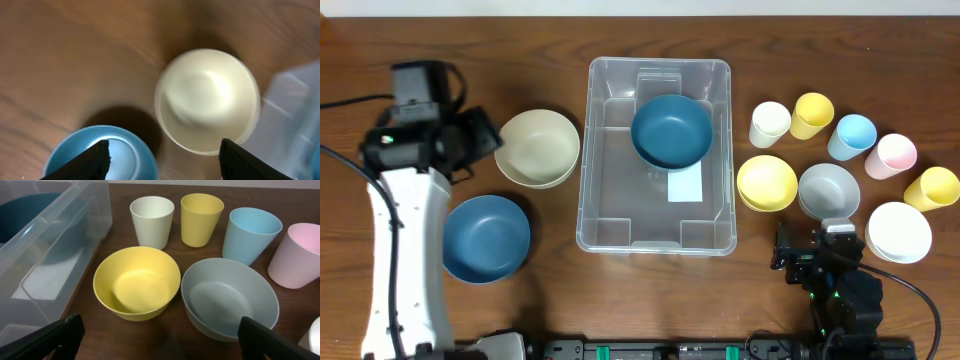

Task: Pack container
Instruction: 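Move the left gripper back and grasp the cream bowl rim, then place the cream bowl into the bin and release it, then grasp the second dark blue bowl rim with the left gripper, then lower the dark blue bowl into the bin, stacking it on the cream bowl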

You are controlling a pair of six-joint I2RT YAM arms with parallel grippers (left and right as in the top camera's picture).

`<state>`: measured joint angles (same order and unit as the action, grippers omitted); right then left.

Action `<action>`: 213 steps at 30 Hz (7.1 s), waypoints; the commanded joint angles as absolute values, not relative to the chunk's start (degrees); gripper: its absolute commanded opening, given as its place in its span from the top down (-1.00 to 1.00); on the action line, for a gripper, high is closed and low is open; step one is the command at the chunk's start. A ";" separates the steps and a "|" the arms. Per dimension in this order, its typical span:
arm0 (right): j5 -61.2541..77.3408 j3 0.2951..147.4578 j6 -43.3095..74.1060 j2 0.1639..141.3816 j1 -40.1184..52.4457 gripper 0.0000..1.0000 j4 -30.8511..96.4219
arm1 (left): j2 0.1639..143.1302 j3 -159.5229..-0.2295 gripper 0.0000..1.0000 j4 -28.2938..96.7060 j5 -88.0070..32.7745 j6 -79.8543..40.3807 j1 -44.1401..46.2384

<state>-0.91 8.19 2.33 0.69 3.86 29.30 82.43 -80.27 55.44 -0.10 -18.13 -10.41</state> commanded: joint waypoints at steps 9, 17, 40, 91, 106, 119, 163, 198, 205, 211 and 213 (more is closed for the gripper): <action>-1.06 8.03 2.74 0.34 3.38 -0.98 29.34 | 103.28 -79.94 -0.33 49.32 -11.25 -12.75 -14.44; -1.08 8.03 2.74 0.34 3.38 -0.98 29.36 | 110.37 -79.94 0.24 47.03 -11.35 -12.67 -14.46; -1.08 8.03 2.74 0.34 3.38 -0.98 29.36 | 94.19 -81.93 0.88 50.28 -11.40 -9.69 -12.10; -1.06 8.03 2.74 0.34 3.38 -0.98 29.36 | 86.06 -85.27 0.17 40.07 -17.30 -12.82 17.76; -1.08 8.03 2.72 0.34 3.38 -0.99 29.34 | 79.72 -84.38 0.17 73.47 1.17 -21.56 -10.07; -1.08 8.03 2.74 0.34 3.38 -0.99 29.34 | 79.72 -69.60 -0.43 67.31 0.03 -25.82 -38.50; -1.08 8.03 2.74 0.34 3.38 -0.99 29.34 | 72.16 -76.79 0.88 53.82 -28.91 -6.98 -13.67; -1.08 8.03 2.74 0.34 3.38 -0.98 29.36 | 96.77 -77.76 0.11 28.45 -16.21 -11.27 21.04; -1.08 8.03 2.72 0.34 3.38 -0.99 29.34 | 93.84 -77.93 -0.10 35.40 -16.93 -11.57 21.34; -1.08 8.03 2.74 0.34 3.38 -0.98 29.36 | 94.17 -77.71 0.05 40.86 -16.88 -11.66 25.04; -1.08 8.03 2.74 0.34 3.38 -0.99 29.36 | 94.59 -77.34 0.13 41.28 -16.88 -11.68 26.81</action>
